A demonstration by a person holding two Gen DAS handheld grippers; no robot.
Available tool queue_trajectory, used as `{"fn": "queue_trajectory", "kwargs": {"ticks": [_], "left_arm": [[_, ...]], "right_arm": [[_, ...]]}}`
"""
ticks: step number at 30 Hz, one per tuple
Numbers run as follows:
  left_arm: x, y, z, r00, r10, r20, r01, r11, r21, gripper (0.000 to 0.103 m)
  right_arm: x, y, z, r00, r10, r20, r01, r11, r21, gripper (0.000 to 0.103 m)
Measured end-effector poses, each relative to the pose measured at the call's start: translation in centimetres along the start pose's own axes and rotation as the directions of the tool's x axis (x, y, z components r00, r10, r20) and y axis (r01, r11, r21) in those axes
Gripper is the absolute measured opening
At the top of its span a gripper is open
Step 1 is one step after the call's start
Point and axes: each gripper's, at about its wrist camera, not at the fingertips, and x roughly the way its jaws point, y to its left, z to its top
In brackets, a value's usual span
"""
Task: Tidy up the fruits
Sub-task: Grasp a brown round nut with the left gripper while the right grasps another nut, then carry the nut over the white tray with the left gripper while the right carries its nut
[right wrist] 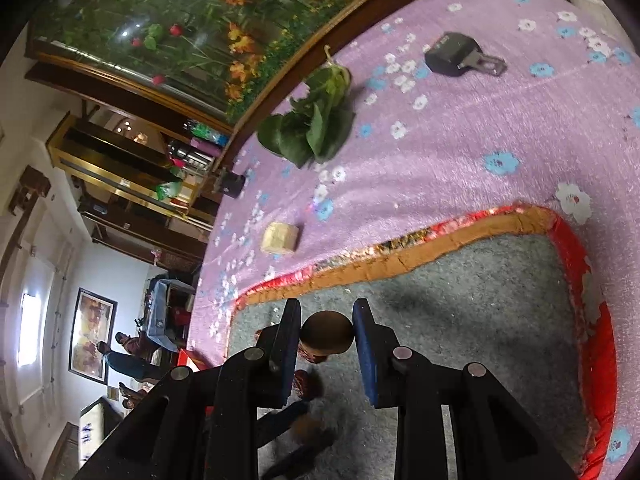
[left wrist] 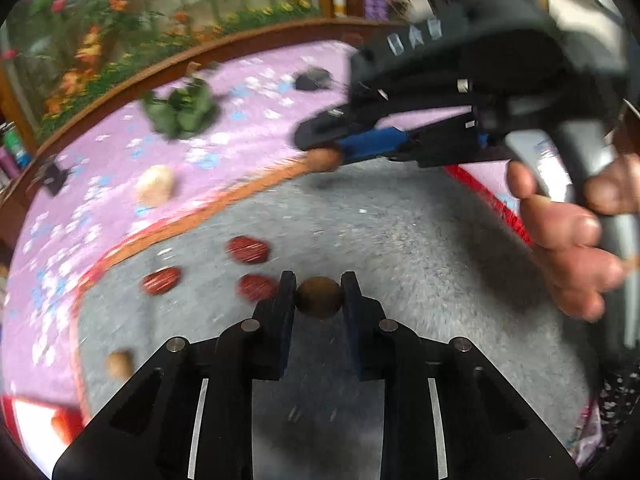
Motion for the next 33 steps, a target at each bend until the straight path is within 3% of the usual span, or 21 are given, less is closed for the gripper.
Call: {"fn": "queue_trajectory", "kwargs": {"ticks": [4,9,12,14,18,21,25,28,31,33], "left_arm": [[-5.8,2.1,-2.9,0.994,0.073,0.081,-0.067,0.994,-0.083,0.022],[-12.2,5.4,-7.5,0.965,0.22,0.141,-0.188,0.96,-0.209,0.022],[-15.5,7.9,-10.9,0.938,0.317,0.143,-0.265,0.918,-0.296,0.022],[-16.9,9.4,-12.6,0.929,0.344,0.139,-0.281,0.897,-0.341,0.022],[-19.2,12.4,-16.0,0.893,0.433,0.127,-0.351,0.843,-0.407,0.022],[-20.2,14.0,-17.6,0.88,0.459,0.123,-0.364,0.818,-0.444,0.022],[-21.2,16.1,-19.5,0.852,0.511,0.115,-0.4,0.777,-0.486,0.022],[-21.5,17.4,-20.8,0.85,0.515,0.113,-0.389,0.757,-0.524,0.022],[-21.4,18.4,-21.8,0.823,0.562,0.076,-0.444,0.722,-0.53,0.022],[-21.3,18.8,-22.4,0.819,0.572,0.057,-0.458,0.709,-0.537,0.022]], "right_arm": [[-0.5,0.3,0.0,0.999,0.023,0.047,-0.022,1.0,-0.015,0.026],[-0.8,0.5,-0.1,0.994,0.02,0.106,-0.016,0.999,-0.034,0.026],[-1.0,0.5,0.0,0.99,0.016,0.137,-0.01,0.999,-0.044,0.026],[-1.0,0.6,-0.1,0.988,0.011,0.157,-0.002,0.998,-0.059,0.026],[-0.3,1.5,-0.8,0.989,0.011,0.15,0.002,0.996,-0.085,0.026],[0.9,4.2,-2.4,0.994,0.033,0.103,-0.019,0.991,-0.132,0.026],[4.0,11.6,-6.9,0.997,0.079,0.004,-0.075,0.955,-0.287,0.026],[7.1,17.1,-10.6,0.987,0.134,-0.085,-0.156,0.918,-0.365,0.026],[10.3,21.6,-14.3,0.973,0.157,-0.171,-0.217,0.877,-0.429,0.026],[12.4,23.8,-16.7,0.965,0.145,-0.219,-0.234,0.853,-0.467,0.026]]}}
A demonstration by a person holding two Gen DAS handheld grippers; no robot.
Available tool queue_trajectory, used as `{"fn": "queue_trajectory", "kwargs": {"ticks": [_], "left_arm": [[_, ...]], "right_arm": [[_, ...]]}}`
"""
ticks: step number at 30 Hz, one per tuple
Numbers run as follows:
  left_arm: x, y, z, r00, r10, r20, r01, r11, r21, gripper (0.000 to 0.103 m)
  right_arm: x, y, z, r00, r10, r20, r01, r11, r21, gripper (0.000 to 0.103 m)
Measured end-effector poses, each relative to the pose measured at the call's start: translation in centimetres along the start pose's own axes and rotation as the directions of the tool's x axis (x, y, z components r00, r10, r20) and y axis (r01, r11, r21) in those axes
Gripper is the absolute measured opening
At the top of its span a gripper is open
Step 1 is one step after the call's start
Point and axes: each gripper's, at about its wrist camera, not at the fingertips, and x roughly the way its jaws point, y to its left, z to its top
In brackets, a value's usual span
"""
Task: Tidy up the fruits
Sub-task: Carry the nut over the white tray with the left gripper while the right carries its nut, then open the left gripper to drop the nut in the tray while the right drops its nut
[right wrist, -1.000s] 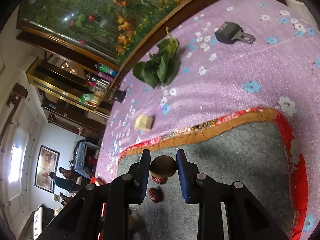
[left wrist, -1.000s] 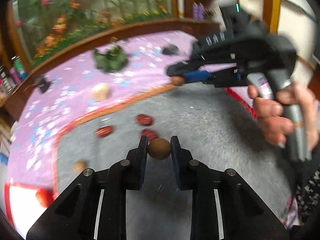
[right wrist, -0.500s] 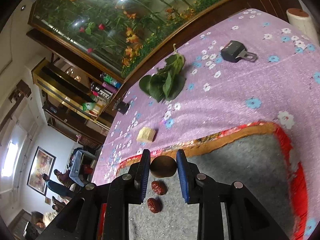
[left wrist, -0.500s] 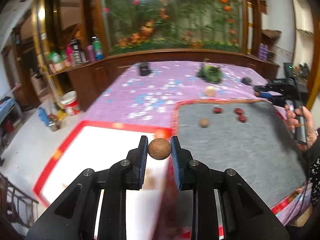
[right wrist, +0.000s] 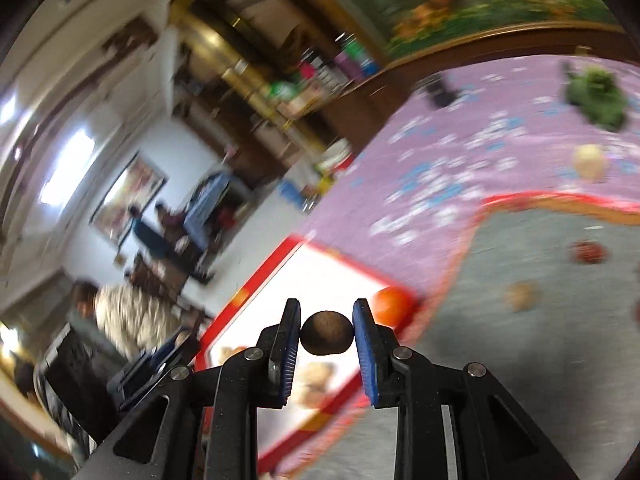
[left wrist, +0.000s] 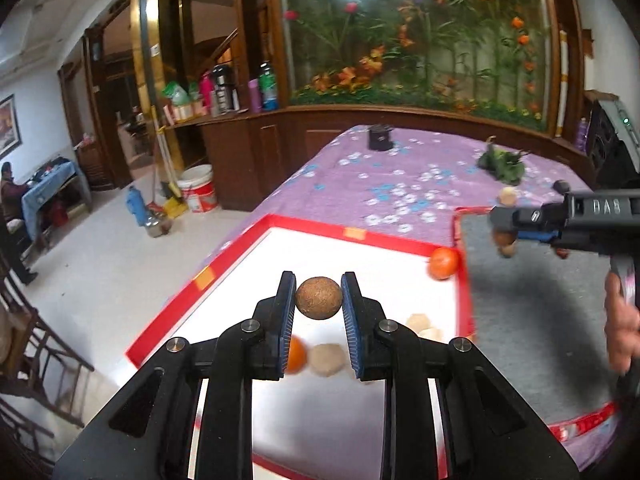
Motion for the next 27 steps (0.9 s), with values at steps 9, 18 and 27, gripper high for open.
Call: {"fn": "queue_trajectory", "kwargs": {"ticks": [9,18,27], "left_arm": [[2.3,2.0,-1.5,0.997,0.057,-0.053,-0.058,0.998,-0.024,0.022],[3.7,2.2,-2.3,0.992,0.084,-0.093,-0.086,0.996,-0.016,0.022],[4.3,2.1,-2.6,0.984,0.118,-0.134,-0.123,0.992,-0.028,0.063]], "right_arm": [[7.9,4.4,-3.6,0.989,-0.026,-0.143,0.011,0.995,-0.101,0.026],[9.7,4.1,-4.4,0.982,-0.027,-0.189,0.012,0.997,-0.079,0.026],[8.9,3.7,-3.9,0.983,0.006,-0.183,-0.012,0.999,-0.035,0.039]]}}
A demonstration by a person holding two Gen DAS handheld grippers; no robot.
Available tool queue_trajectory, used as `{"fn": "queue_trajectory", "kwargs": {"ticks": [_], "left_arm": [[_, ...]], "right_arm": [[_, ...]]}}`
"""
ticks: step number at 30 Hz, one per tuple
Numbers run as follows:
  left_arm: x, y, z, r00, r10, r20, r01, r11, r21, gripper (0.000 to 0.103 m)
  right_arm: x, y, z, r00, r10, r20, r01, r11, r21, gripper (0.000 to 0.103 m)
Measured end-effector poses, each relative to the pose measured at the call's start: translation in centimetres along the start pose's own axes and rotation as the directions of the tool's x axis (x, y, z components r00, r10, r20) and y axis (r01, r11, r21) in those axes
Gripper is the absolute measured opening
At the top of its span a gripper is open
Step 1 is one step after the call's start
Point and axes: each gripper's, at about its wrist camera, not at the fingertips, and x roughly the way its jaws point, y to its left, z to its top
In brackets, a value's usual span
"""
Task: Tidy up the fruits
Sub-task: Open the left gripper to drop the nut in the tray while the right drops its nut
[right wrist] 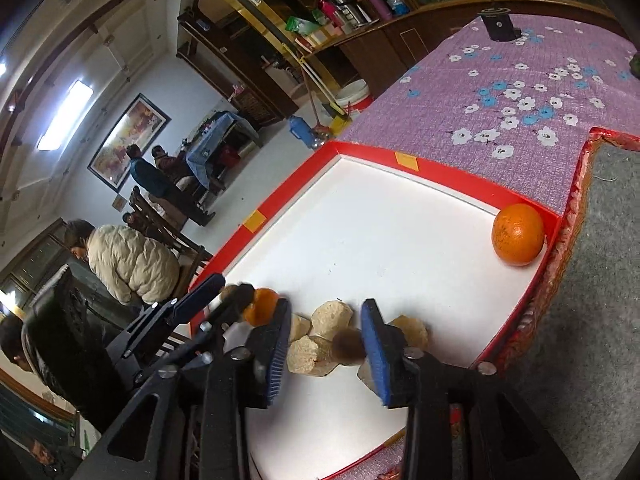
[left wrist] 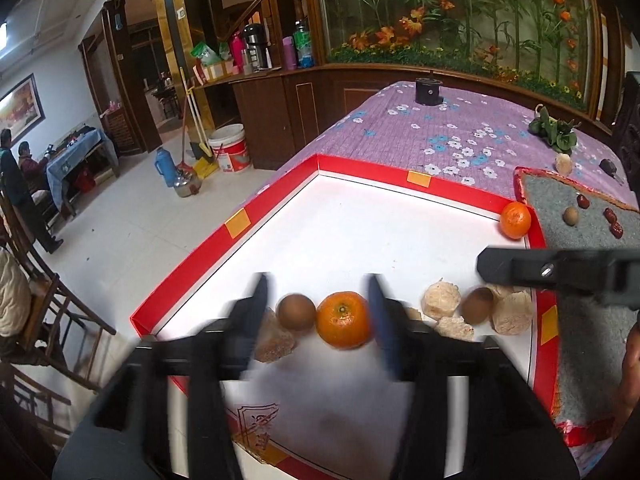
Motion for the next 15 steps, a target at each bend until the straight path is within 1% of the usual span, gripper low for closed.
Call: {"fn": "queue_trajectory", "kwargs": {"ticks": [1,3,6,9,12,15], "left_arm": [[-0.2,0.0,0.0,1.0,0.008,0.011,-0.008,1.0,-0.001,0.068],[-0.5,-0.2,0.1,1.0,0.008,0.017,-0.008,1.0,0.007,0.068],[-0.8,-0.6,0.3,1.0,0.001,0.016,-0.001,1.0,0.013,0.068],[-0.9,-1.5,0.4,1.0,-0.016,0.009,0.016,0.999,0.032,0.068],[-1.2,-3.3,0.5,0.999,-0.047,0.007,0.046,0.996,0.071,0.068],[-1.6,-5.8,0.9,0.996,-0.089,0.011,0.087,0.989,0.121,0.068]], "right_arm": [[-0.5,-0.3,0.1,1.0,0.012,0.013,-0.012,1.0,0.007,0.04],[-1.2,-0.8,0.1,0.999,0.022,0.034,-0.022,1.0,0.018,0.04],[-2.8,-2.1,0.2,0.997,-0.005,0.078,0.002,0.999,0.038,0.04],[-5.1,-4.6,0.0,0.992,-0.033,0.122,0.022,0.996,0.088,0.04],[-7.8,-7.3,-0.7,0.984,-0.081,0.16,0.06,0.989,0.132,0.04],[-11.8,-10.5,-2.1,0.968,-0.143,0.208,0.104,0.977,0.185,0.04]]}}
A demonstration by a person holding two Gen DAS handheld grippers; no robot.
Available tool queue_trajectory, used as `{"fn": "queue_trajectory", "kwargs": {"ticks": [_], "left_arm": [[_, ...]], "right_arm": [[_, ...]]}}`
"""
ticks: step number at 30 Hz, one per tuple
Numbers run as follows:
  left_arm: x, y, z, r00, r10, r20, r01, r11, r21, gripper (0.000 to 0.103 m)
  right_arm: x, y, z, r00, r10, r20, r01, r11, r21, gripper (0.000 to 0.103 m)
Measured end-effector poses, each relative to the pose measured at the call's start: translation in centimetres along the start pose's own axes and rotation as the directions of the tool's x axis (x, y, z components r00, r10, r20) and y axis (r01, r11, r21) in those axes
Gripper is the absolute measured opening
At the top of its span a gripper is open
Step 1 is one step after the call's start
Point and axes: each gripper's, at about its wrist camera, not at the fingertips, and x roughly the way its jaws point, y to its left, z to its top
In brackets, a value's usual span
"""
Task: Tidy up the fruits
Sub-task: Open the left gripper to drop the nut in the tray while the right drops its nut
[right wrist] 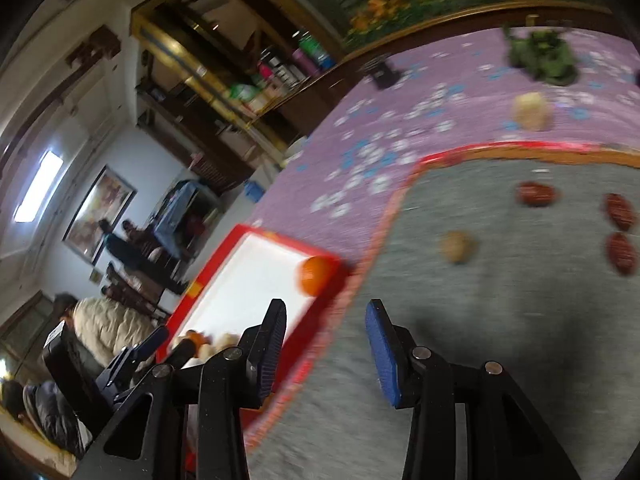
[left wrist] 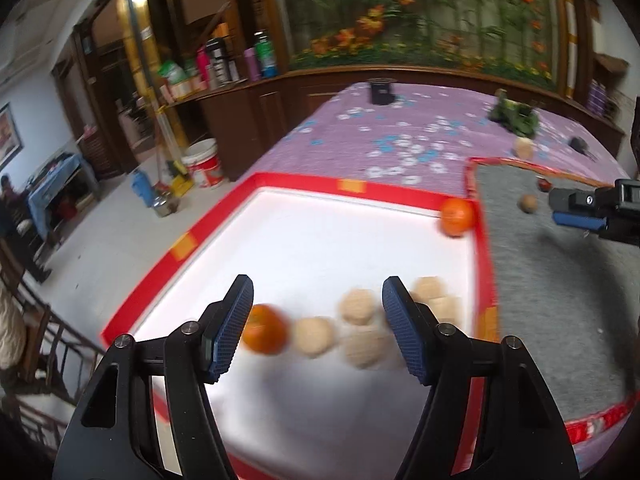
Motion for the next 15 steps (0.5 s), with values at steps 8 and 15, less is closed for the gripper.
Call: {"fn": "queue_trajectory", "kwargs": {"ticks": [8,15], "left_arm": [[-0.5,-7.7,3.1,0.99,-0.139,0.023,0.134,0.978,0.16,0.068],[0.8,-12.1,5.6,0.978,-0.209,-0.013,0.206,0.951,0.23,0.068]], "right_arm": [[-8.6,-9.8,0.9,0.969,-0.23,0.093,0.216,0.967,0.138,0.04],[-6.2,-11.0,3.4,0.937,-0.349,0.003,0.348,0.936,0.05,0.04]]}}
